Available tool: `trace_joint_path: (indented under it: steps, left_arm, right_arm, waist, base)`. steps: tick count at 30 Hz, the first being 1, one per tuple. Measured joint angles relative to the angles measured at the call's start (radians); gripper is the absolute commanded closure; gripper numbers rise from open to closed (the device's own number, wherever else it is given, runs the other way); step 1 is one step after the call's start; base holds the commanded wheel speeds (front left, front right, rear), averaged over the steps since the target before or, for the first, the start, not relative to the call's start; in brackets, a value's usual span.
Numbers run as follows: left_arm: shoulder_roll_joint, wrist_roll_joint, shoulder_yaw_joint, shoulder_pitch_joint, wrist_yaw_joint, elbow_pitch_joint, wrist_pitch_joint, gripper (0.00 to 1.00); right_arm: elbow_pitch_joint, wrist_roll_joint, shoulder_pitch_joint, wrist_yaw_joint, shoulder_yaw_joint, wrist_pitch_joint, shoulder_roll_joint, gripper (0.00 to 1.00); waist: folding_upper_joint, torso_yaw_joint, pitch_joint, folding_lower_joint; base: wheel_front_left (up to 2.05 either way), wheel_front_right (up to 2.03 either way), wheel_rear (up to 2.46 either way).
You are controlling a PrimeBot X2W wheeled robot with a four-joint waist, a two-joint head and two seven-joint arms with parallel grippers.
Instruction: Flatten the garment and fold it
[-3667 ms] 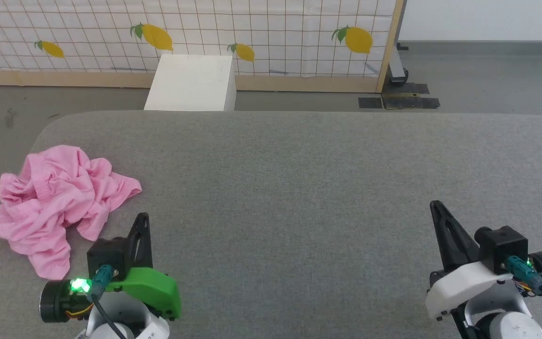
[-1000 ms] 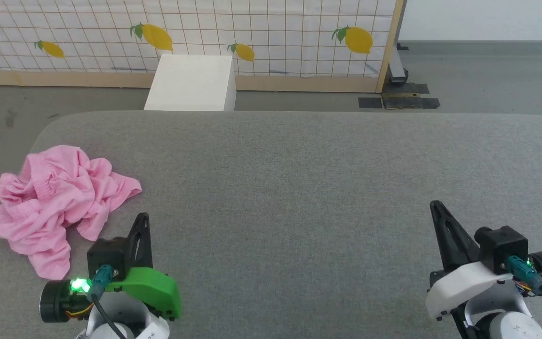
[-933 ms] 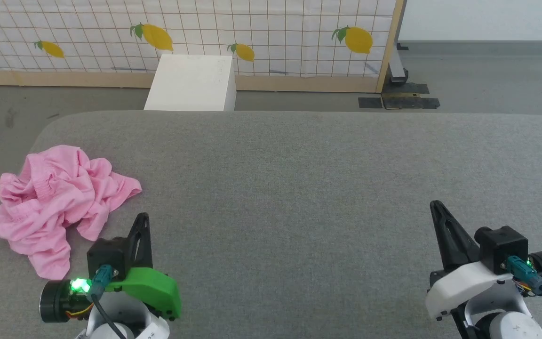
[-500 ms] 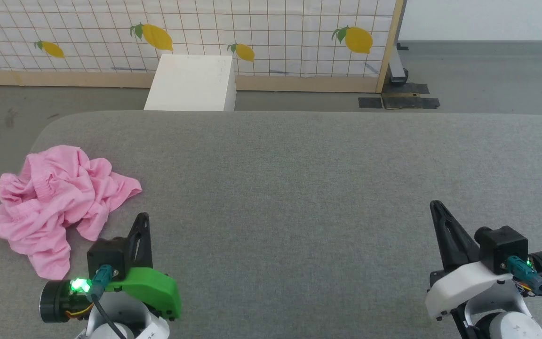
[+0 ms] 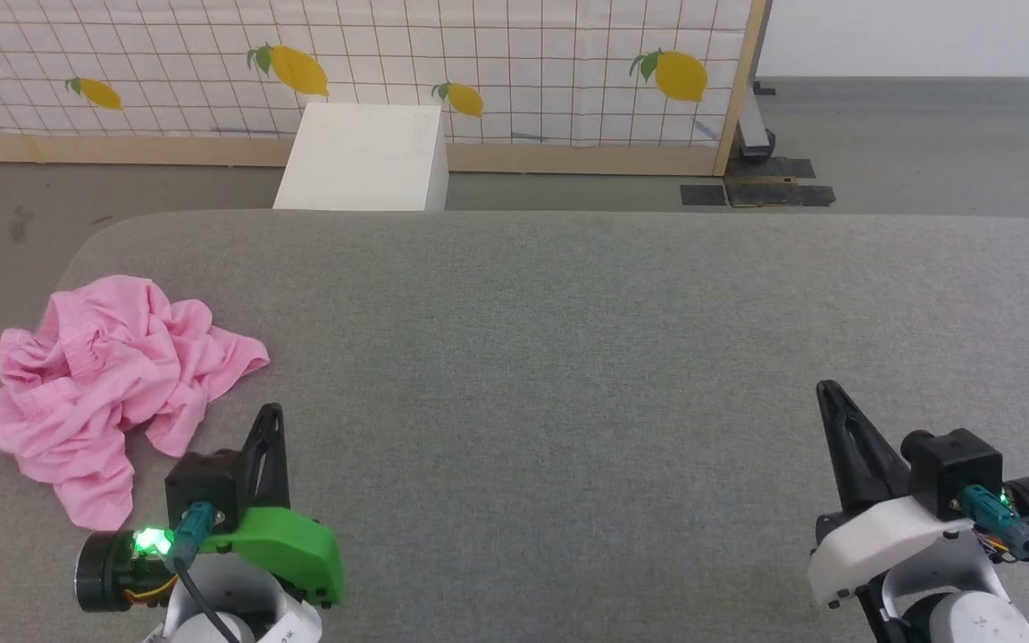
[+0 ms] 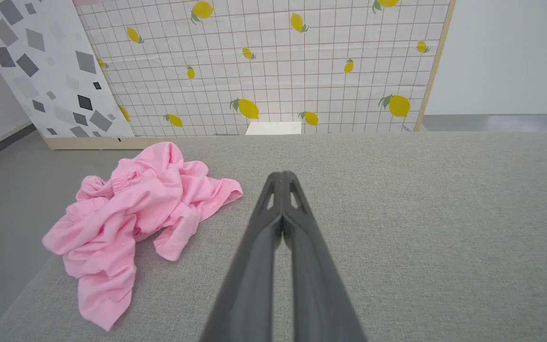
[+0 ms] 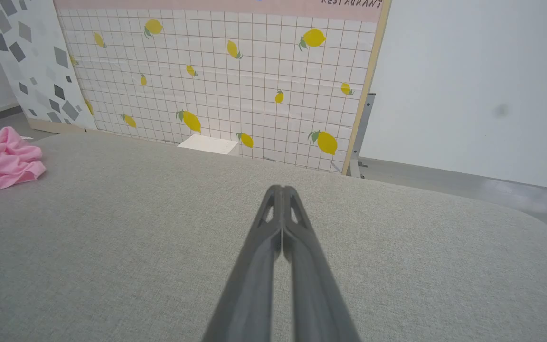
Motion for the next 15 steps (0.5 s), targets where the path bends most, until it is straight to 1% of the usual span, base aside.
trace_joint_path:
  steps: [4,5,6,7,15]
  left_arm:
    - [0.000,0.000,0.000,0.000,0.000,0.000,0.000,1.00]
    - [0.000,-0.001,0.000,0.000,0.000,0.000,0.000,0.00]
    - [0.000,-0.002,-0.001,0.000,0.000,0.000,0.000,1.00]
    - [0.000,-0.006,-0.002,0.000,0.000,0.000,0.000,0.00]
    - [0.000,-0.015,-0.011,-0.001,0.001,0.007,-0.006,0.00]
  right_arm:
    - [0.000,0.000,0.000,0.000,0.000,0.000,0.000,1.00]
    - [0.000,0.000,0.000,0.000,0.000,0.000,0.000,0.00]
    - [0.001,0.000,0.000,0.000,0.000,0.000,0.000,1.00]
    - [0.001,0.000,0.000,0.000,0.000,0.000,-0.001,0.00]
    - [0.006,0.000,0.000,0.000,0.000,-0.008,-0.001,0.00]
  waist:
    - [0.0000,0.000,0.000,0.0000]
    - [0.0000,0.000,0.000,0.0000]
    - [0.0000,0.000,0.000,0.0000]
    - [0.0000,0.000,0.000,0.0000]
    - [0.0000,0.001,0.001,0.0000]
  base:
    - [0.00,0.00,0.00]
    - [0.00,0.00,0.00]
    - [0.00,0.00,0.00]
    - [0.00,0.00,0.00]
    - [0.00,0.00,0.00]
